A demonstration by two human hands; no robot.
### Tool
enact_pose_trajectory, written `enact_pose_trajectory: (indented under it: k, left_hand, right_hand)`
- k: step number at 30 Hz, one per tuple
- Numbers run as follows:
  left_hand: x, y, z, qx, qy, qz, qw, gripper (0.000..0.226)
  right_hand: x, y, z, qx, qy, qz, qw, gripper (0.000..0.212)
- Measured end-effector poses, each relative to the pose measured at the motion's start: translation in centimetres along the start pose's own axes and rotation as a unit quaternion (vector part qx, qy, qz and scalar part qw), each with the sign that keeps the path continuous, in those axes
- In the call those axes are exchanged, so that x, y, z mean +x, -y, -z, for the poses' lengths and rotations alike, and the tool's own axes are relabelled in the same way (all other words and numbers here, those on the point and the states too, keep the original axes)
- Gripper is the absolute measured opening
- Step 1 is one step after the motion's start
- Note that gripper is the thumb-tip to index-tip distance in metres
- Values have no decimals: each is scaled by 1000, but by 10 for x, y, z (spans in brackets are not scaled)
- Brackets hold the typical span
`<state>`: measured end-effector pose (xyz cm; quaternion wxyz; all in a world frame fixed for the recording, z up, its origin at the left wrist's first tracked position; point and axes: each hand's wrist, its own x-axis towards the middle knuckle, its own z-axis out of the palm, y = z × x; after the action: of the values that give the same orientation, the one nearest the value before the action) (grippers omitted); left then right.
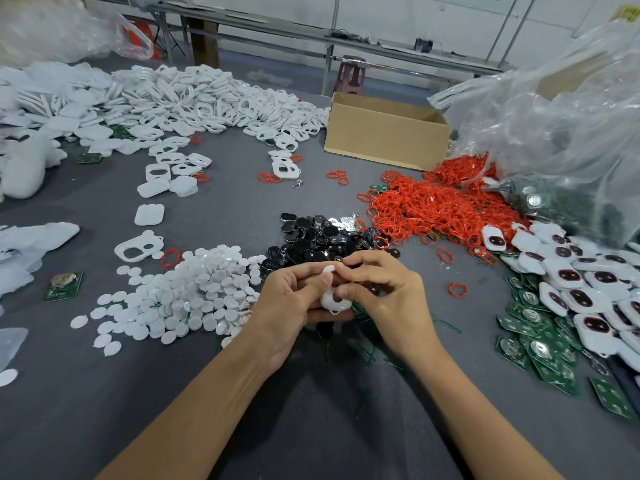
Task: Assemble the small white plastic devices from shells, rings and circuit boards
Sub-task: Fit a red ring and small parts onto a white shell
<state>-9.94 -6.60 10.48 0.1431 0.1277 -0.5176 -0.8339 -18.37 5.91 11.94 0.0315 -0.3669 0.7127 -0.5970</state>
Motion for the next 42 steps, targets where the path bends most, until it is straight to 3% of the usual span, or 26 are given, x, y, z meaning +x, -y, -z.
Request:
enact_pose_trajectory:
  k: [6,14,18,24,30,38,42]
  left_hand:
    - [-1,1,-4,16,-27,-22,999,17]
    - [-1,0,-8,69,-10,-70,995,23]
    - [-2,-1,-8,95,-4,-102,990,24]
    - [-6,-2,-7,141,17,-132,981,25]
    - [-5,0,-11,210,-27,-159,964,26]
    - [-2,1,-10,238,-56,-164,956,26]
    - [1,-2,-9,121,-110,-123,979,25]
  right_hand:
    - [0,-4,-4,-6,9,28,1000,18]
    - [0,-5,3,206,17,-89,974,34]
    - [2,-2,7,228,42,-130,964,35]
    - [0,0,10,166,66,-117,977,23]
    - [-1,1,1,63,31,-68,995,20]
    - [-2,2,-4,13,14,-76,997,19]
    - [-1,-1,-2,-24,-42,-48,998,22]
